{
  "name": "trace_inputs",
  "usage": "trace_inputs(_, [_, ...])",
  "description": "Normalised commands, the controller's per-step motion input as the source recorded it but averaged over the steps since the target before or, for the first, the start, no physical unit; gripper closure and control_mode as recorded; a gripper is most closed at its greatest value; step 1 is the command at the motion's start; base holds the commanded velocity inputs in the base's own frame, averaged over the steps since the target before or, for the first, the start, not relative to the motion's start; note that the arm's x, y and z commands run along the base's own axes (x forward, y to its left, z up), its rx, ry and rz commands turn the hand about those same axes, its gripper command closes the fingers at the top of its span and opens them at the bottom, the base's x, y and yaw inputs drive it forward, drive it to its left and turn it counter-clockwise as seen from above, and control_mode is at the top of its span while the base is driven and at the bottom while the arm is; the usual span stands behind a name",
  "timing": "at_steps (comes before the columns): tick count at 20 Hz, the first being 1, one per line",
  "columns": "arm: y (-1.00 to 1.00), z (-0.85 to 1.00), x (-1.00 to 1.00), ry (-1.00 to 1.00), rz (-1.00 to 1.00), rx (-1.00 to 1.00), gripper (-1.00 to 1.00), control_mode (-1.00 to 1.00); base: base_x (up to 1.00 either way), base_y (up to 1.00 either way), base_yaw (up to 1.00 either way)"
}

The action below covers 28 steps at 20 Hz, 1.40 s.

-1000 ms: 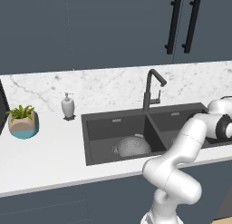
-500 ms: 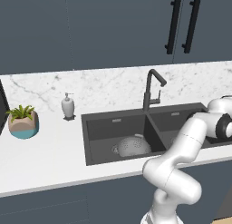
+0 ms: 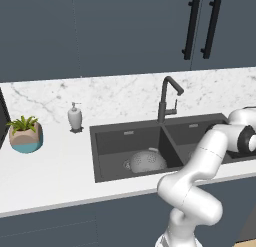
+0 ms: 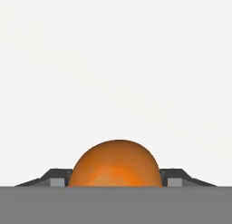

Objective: Put the colander in the sink, put the tangerine in the colander, and turn on the sink faucet and pour water over the colander.

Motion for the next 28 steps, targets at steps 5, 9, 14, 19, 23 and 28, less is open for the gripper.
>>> trace_inputs(5, [0.00,-0.19,0.03,0.00,0.00,0.00,1.00,-1.00,0.00,0.00,0.00])
trace_inputs(9, [0.00,-0.09,-0.05,0.00,0.00,0.00,1.00,-1.00,0.00,0.00,0.00])
trace_inputs(14, [0.04,0.09,-0.64,0.00,0.00,0.00,1.00,-1.00,0.00,0.00,0.00])
trace_inputs(19, [0.26,0.10,-0.72,0.00,0.03,0.00,1.00,-1.00,0.00,0.00,0.00])
trace_inputs(23, [0.64,0.24,-0.42,0.01,0.06,0.00,1.00,-1.00,0.00,0.00,0.00])
trace_inputs(28, [0.90,0.11,-0.26,0.03,0.13,0.00,1.00,-1.00,0.00,0.00,0.00])
